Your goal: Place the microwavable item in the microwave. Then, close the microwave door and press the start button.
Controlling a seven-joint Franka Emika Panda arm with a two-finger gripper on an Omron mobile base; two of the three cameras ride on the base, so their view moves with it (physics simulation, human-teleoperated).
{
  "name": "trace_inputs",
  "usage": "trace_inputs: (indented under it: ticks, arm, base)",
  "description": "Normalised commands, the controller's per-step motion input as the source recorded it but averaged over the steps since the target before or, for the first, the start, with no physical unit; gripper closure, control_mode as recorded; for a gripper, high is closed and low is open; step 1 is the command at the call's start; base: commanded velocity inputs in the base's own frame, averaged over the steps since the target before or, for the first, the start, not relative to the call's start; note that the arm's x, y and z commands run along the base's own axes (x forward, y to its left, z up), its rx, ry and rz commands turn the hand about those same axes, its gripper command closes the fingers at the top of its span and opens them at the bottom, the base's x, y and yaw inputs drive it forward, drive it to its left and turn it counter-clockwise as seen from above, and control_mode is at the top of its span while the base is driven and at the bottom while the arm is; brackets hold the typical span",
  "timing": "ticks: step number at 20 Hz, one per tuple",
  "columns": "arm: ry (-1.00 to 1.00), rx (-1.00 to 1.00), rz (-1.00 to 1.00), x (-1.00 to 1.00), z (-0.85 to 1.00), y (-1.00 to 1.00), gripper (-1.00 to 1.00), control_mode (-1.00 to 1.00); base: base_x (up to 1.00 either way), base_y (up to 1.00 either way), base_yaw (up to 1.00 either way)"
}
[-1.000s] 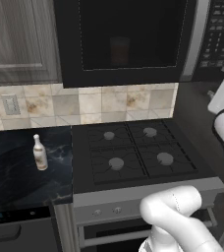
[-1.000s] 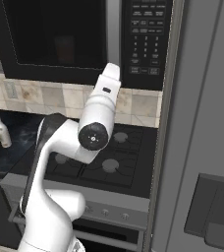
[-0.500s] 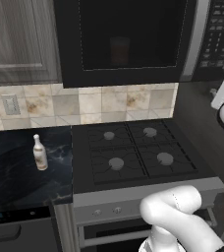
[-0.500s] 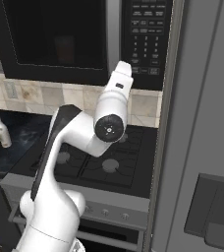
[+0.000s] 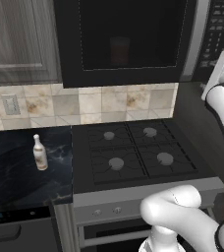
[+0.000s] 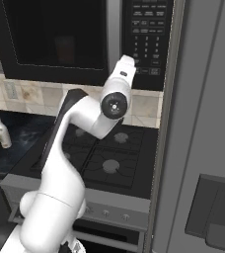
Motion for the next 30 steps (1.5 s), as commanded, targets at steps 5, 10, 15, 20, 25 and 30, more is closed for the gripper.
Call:
trace_inputs:
  ticks: [5, 10, 15, 20, 25, 30]
  arm:
    - [0.07, 0.0, 0.0, 0.16, -0.06, -0.07, -1.0, -1.0]
    - [0.06, 0.0, 0.0, 0.07, -0.09, -0.12, -1.0, -1.0]
    - [0.07, 0.0, 0.0, 0.08, -0.14, -0.18, -1.0, -1.0]
    - [0.08, 0.0, 0.0, 0.15, -0.22, -0.1, -1.0, -1.0]
    - [0.02, 0.0, 0.0, 0.23, -0.03, -0.02, -1.0, -1.0]
    - [0.0, 0.0, 0.0, 0.33, 0.0, 0.0, -1.0, -1.0]
  base:
    - [0.0, 0.0, 0.0]
    - [0.0, 0.0, 0.0]
    - [0.0, 0.0, 0.0]
    - [0.0, 0.0, 0.0]
    - [0.0, 0.0, 0.0]
    - [0.0, 0.0, 0.0]
